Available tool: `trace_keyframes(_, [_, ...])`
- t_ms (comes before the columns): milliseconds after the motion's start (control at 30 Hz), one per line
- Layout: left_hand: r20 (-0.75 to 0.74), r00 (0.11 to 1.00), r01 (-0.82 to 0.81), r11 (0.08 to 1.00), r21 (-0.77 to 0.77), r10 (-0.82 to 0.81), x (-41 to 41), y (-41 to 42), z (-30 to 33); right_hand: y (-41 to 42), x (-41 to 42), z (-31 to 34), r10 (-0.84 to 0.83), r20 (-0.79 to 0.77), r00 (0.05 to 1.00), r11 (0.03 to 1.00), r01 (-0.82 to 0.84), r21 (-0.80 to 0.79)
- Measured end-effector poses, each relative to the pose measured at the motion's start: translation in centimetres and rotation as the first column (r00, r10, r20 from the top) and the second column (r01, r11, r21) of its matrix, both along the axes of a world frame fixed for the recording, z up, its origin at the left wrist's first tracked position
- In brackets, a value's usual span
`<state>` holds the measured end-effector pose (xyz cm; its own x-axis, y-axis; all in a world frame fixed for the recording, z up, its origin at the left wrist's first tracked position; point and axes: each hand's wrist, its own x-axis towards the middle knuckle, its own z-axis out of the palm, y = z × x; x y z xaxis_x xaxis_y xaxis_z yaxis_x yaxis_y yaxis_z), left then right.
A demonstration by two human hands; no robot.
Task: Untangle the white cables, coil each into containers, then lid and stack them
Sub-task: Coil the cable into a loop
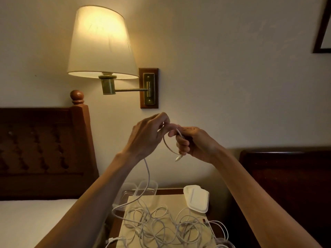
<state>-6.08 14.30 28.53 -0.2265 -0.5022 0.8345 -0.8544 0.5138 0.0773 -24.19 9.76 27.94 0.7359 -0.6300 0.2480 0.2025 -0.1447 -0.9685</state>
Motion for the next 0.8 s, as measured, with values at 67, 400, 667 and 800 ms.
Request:
trace_keyframes(67, [-0.117,0.988,0.112,0.991,0.072,-0.103,-0.1,-0.3,0.0,0.0,-0.1,0.2,0.071,0.030,0.997,0.993,-0.074,0.088])
trace_keyframes(400, [-0.549,0.807,0.416,0.870,0.264,-0.219,-0.7,0.3,0.3,0.4,0.3,1.1,0.268,0.319,0.909,0.838,-0.383,0.389])
trace_keyframes(667, [-0.691,0.707,0.514,0.781,0.354,-0.152,1.7,-0.3,-3.2,0.0,-1.1,3.2,0.032,0.320,0.947,0.877,-0.180,0.445])
trace_keyframes(800, [-0.767,0.630,0.599,0.704,0.382,-0.121,3.8,-0.6,-8.4,-0.4,-2.3,4.2,-0.006,0.344,0.939,0.866,-0.168,0.472])
